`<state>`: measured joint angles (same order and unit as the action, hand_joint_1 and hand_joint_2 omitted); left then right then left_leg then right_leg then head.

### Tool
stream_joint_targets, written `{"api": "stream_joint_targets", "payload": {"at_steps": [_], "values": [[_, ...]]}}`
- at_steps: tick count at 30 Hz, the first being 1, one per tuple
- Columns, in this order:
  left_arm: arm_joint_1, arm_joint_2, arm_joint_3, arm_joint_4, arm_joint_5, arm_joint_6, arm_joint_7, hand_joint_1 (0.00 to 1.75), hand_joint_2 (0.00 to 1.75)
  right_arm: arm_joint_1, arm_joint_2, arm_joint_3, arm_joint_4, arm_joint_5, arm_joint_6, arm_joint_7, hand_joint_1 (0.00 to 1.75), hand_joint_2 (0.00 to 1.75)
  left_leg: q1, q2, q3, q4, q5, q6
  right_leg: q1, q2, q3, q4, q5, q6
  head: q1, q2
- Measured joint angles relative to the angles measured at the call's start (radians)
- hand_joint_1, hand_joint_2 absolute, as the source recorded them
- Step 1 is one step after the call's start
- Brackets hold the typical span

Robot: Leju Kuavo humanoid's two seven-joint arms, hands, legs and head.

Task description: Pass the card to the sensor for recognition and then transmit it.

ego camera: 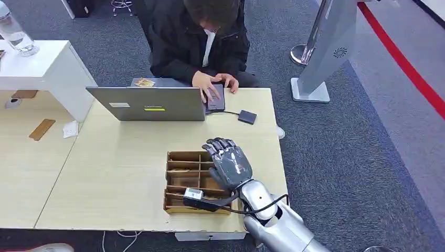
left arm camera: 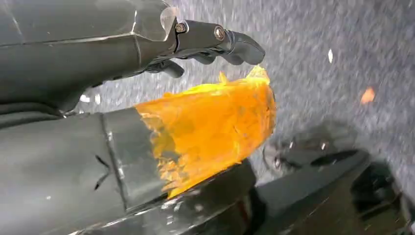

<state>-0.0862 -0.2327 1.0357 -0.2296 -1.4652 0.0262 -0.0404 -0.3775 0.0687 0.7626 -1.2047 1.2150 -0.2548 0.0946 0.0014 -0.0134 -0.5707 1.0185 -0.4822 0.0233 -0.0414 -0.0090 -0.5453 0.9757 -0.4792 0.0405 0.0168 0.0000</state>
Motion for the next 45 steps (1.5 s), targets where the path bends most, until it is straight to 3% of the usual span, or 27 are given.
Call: {"api": "stream_joint_targets", "payload": {"at_steps": [6,9,15,23,38,45], "values": [[0.023,0.063,0.044,0.0,0.073,-0.177,-0.01,0.0,0.0,-0.021,0.006,0.003,0.017,-0.037,-0.004,-0.029,0.58,1.75,0.001,0.0,0.0,0.0,0.0,0.0,0.0,0.0,0.0,0.0,0.0,0.0,0.0,0.0],[0.043,0.107,0.074,0.0,0.106,-0.285,-0.013,0.0,0.0,-0.04,0.011,0.006,0.038,-0.065,-0.008,-0.05,0.66,1.75,0.001,0.0,0.0,0.0,0.0,0.0,0.0,0.0,0.0,0.001,0.0,0.0,0.0,0.0],[0.087,0.185,0.12,0.0,0.143,-0.432,-0.024,0.0,0.0,-0.075,0.014,0.028,0.081,-0.117,-0.027,-0.078,0.65,1.75,0.001,0.0,0.0,0.0,0.0,-0.001,0.0,0.0,0.0,0.001,0.0,0.0,0.0,0.0],[0.113,0.222,0.146,0.0,0.144,-0.451,-0.032,0.0,0.0,-0.104,0.017,0.05,0.119,-0.143,-0.037,-0.085,0.63,1.75,0.001,0.0,0.0,0.0,0.0,-0.001,0.0,0.0,0.0,0.001,0.0,0.0,0.0,0.0],[0.118,0.231,0.162,0.0,0.145,-0.452,-0.032,0.0,0.0,-0.112,0.018,0.061,0.145,-0.161,-0.04,-0.086,0.65,1.75,0.001,0.0,0.0,0.0,0.0,-0.001,0.0,0.0,0.0,0.001,0.0,0.0,0.0,0.0],[0.124,0.232,0.171,0.0,0.144,-0.455,-0.034,0.0,0.0,-0.116,0.018,0.07,0.161,-0.179,-0.056,-0.09,0.58,1.75,0.001,0.0,0.0,0.0,0.0,-0.001,0.0,0.0,0.0,0.001,0.0,0.0,0.0,0.0]]}}
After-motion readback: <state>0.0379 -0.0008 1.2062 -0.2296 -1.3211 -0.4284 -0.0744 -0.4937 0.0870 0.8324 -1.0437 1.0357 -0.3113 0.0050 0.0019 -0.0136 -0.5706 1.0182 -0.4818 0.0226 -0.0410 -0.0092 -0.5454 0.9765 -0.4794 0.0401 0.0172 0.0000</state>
